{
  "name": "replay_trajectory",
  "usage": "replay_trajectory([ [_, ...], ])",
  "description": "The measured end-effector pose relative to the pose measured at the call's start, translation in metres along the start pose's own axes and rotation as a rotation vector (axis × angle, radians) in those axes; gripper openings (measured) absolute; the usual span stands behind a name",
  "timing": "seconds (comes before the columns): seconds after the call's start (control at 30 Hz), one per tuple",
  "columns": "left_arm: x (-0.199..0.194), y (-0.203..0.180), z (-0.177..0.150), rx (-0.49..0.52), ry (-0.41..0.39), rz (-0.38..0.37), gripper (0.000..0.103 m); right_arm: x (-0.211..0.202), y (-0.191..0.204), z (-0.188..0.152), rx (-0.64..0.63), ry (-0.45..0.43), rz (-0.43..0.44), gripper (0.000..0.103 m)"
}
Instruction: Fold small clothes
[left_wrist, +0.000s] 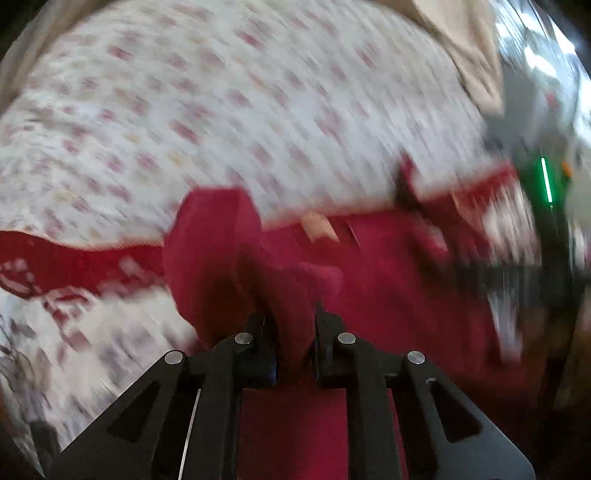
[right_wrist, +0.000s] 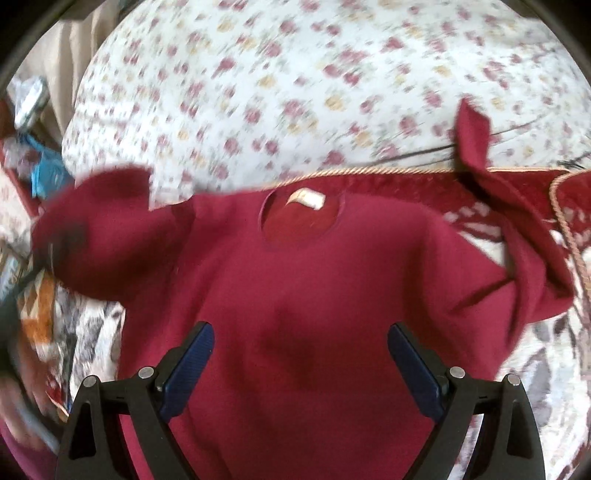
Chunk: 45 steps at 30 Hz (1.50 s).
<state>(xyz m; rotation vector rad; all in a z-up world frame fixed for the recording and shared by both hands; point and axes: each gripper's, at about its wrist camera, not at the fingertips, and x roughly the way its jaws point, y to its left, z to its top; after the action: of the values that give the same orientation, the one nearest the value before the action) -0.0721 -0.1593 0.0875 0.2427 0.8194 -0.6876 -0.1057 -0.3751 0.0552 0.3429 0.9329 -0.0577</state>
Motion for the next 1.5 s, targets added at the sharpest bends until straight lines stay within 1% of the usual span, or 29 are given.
replay_trajectory([
  [0.07,0.014,-0.017,-0.021,0.033,0.066,0.008,0.013,-0.006,-0.009,0.005,0.034,-0.019,-0.007,0.094],
  [0.13,0.021,-0.03,-0.035,0.063,0.107,0.064,0.018,-0.011,-0.014,0.01,0.066,-0.031,0.004,0.094],
  [0.17,0.022,-0.031,-0.036,0.063,0.12,0.068,0.02,-0.013,-0.014,0.012,0.071,-0.033,0.013,0.094],
  [0.2,0.02,-0.031,-0.038,0.049,0.128,0.057,0.029,-0.015,-0.01,0.015,0.06,-0.034,0.032,0.094],
  [0.23,0.017,-0.03,-0.039,0.036,0.13,0.046,0.044,-0.015,-0.004,0.017,0.041,-0.03,0.047,0.094],
  [0.3,0.012,-0.027,-0.042,0.008,0.111,0.043,0.057,-0.011,0.013,0.025,-0.019,-0.016,0.078,0.094],
  [0.37,0.01,-0.022,-0.045,-0.013,0.115,0.047,0.057,0.001,0.032,0.036,-0.061,0.012,0.117,0.094],
  [0.47,0.011,-0.017,-0.05,-0.031,0.126,0.035,0.057,0.023,0.061,0.051,-0.082,0.058,0.161,0.094],
  [0.6,0.014,-0.015,-0.049,-0.017,0.133,0.032,0.057,0.058,0.11,0.062,-0.145,0.125,0.24,0.094],
  [0.63,0.014,-0.013,-0.049,-0.02,0.133,0.03,0.057,0.073,0.123,0.06,-0.173,0.167,0.246,0.089],
  [0.67,0.013,-0.011,-0.048,-0.028,0.133,0.024,0.057,0.086,0.131,0.059,-0.202,0.198,0.224,0.052],
  [0.7,0.011,-0.007,-0.047,-0.043,0.131,0.018,0.057,0.098,0.141,0.055,-0.255,0.219,0.168,0.027],
  [0.73,0.008,-0.004,-0.047,-0.055,0.127,0.015,0.057,0.1,0.144,0.053,-0.278,0.216,0.147,0.015],
  [0.77,0.007,-0.001,-0.047,-0.063,0.124,0.015,0.057,0.095,0.143,0.053,-0.278,0.187,0.155,0.014],
  [0.8,0.003,0.003,-0.047,-0.071,0.119,0.017,0.057,0.08,0.138,0.054,-0.267,0.137,0.191,0.013],
  [0.87,-0.001,0.005,-0.048,-0.081,0.111,0.032,0.057,0.051,0.12,0.056,-0.234,0.062,0.209,0.012],
  [0.93,-0.001,0.01,-0.049,-0.096,0.116,0.057,0.056,0.011,0.087,0.058,-0.177,-0.043,0.218,0.012],
  [0.97,0.002,0.014,-0.05,-0.108,0.125,0.07,0.056,-0.005,0.071,0.058,-0.158,-0.087,0.198,0.012],
  [1.0,0.003,0.016,-0.051,-0.119,0.131,0.081,0.056,-0.018,0.052,0.056,-0.144,-0.124,0.159,0.012],
  [1.07,0.003,0.022,-0.052,-0.147,0.137,0.104,0.056,-0.036,0.016,0.047,-0.117,-0.151,0.046,0.012],
  [1.13,0.005,0.032,-0.053,-0.18,0.135,0.13,0.056,-0.043,-0.023,0.032,-0.061,-0.128,-0.048,0.012],
  [1.2,0.002,0.039,-0.055,-0.225,0.135,0.165,0.056,-0.042,-0.052,0.018,-0.016,-0.069,-0.122,0.012],
  [1.23,0.002,0.045,-0.056,-0.256,0.138,0.178,0.056,-0.039,-0.061,0.012,-0.004,-0.024,-0.134,0.016],
  [1.27,0.001,0.049,-0.057,-0.277,0.137,0.18,0.056,-0.039,-0.065,0.007,-0.001,0.01,-0.125,0.034],
  [1.3,0.0,0.054,-0.057,-0.305,0.129,0.177,0.056,-0.042,-0.065,0.003,-0.009,0.028,-0.111,0.047],
  [1.33,-0.003,0.057,-0.057,-0.317,0.119,0.177,0.056,-0.048,-0.06,0.001,-0.031,0.025,-0.098,0.065],
  [1.37,-0.004,0.059,-0.056,-0.323,0.109,0.182,0.056,-0.057,-0.053,0.001,-0.056,0.006,-0.074,0.067],
  [1.43,-0.006,0.063,-0.054,-0.337,0.094,0.187,0.056,-0.073,-0.034,0.008,-0.087,-0.034,0.034,0.068],
  [1.5,-0.008,0.067,-0.052,-0.359,0.083,0.185,0.056,-0.077,-0.01,0.017,-0.108,-0.046,0.163,0.068],
])
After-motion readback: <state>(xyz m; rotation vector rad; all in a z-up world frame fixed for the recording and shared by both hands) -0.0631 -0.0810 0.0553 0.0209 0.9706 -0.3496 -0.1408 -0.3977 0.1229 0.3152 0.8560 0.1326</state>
